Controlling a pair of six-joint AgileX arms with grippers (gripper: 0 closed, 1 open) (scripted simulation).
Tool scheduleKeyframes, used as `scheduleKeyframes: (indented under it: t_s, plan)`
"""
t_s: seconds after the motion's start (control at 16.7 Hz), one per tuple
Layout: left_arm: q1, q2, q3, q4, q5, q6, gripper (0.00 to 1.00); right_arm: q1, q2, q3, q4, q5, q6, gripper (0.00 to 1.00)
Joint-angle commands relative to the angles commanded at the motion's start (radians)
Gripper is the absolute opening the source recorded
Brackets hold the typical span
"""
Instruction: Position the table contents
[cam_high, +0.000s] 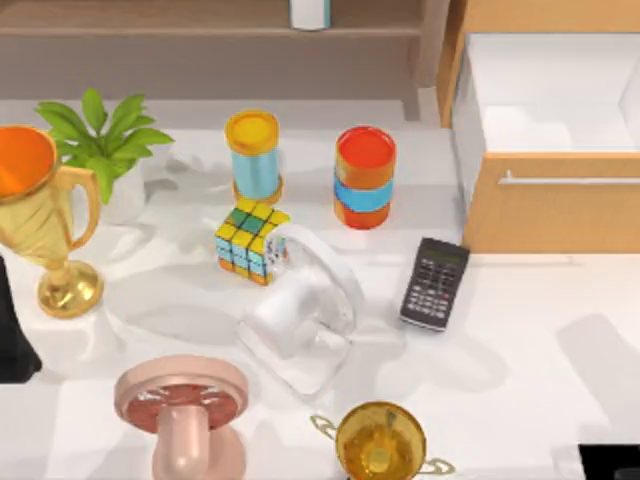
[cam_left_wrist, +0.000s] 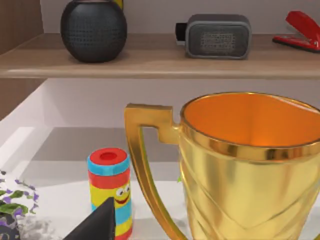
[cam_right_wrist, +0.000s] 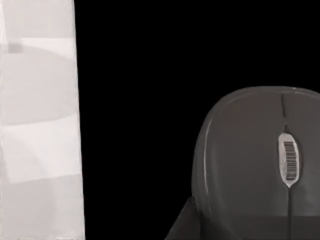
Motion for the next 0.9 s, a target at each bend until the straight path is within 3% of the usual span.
scheduleKeyframes:
  t_s: [0.9]
  plan:
    - [0.0, 0.0, 0.0, 0.0, 0.0, 0.0, 1.0, 0.0, -0.034, 0.049, 0.032, 0.001, 0.0, 0.0]
